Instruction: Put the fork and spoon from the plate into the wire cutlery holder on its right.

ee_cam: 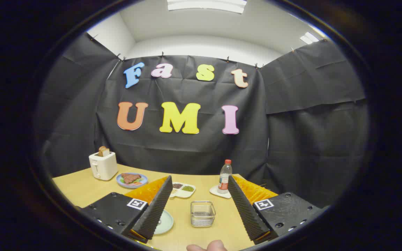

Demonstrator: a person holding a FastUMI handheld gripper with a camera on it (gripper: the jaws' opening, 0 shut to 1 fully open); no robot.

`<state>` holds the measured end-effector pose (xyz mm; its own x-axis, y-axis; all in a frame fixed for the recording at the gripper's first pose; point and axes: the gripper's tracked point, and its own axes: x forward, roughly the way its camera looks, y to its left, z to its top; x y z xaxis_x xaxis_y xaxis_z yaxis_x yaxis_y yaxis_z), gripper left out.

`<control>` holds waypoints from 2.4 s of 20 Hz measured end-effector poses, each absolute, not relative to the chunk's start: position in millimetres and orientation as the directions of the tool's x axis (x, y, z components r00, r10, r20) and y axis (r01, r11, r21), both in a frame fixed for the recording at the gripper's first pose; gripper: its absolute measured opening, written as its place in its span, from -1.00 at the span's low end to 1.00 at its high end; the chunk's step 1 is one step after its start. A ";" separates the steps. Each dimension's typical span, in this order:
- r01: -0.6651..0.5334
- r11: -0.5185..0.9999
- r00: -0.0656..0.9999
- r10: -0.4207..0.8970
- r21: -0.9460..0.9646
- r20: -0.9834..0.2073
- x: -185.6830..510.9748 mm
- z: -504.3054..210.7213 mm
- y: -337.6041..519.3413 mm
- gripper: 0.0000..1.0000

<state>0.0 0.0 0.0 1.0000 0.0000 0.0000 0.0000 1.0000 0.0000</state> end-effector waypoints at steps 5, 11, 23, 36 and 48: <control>-0.009 0.999 1.000 0.009 -0.036 -0.017 -4.4 -14.4 4.3 0.91; 0.008 1.000 0.999 -0.008 0.002 -0.043 -0.5 -14.5 -7.0 0.91; -0.056 0.998 0.993 0.055 -0.004 -0.109 8.5 -25.4 30.3 0.91; -0.166 0.985 0.850 0.166 0.044 -0.501 41.9 -119.1 103.6 0.91; -0.161 0.981 0.634 0.184 0.105 -0.751 32.6 -209.0 128.9 0.87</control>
<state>32.6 128.9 -209.0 0.6337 0.1838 -0.7514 -0.1607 0.9814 0.1045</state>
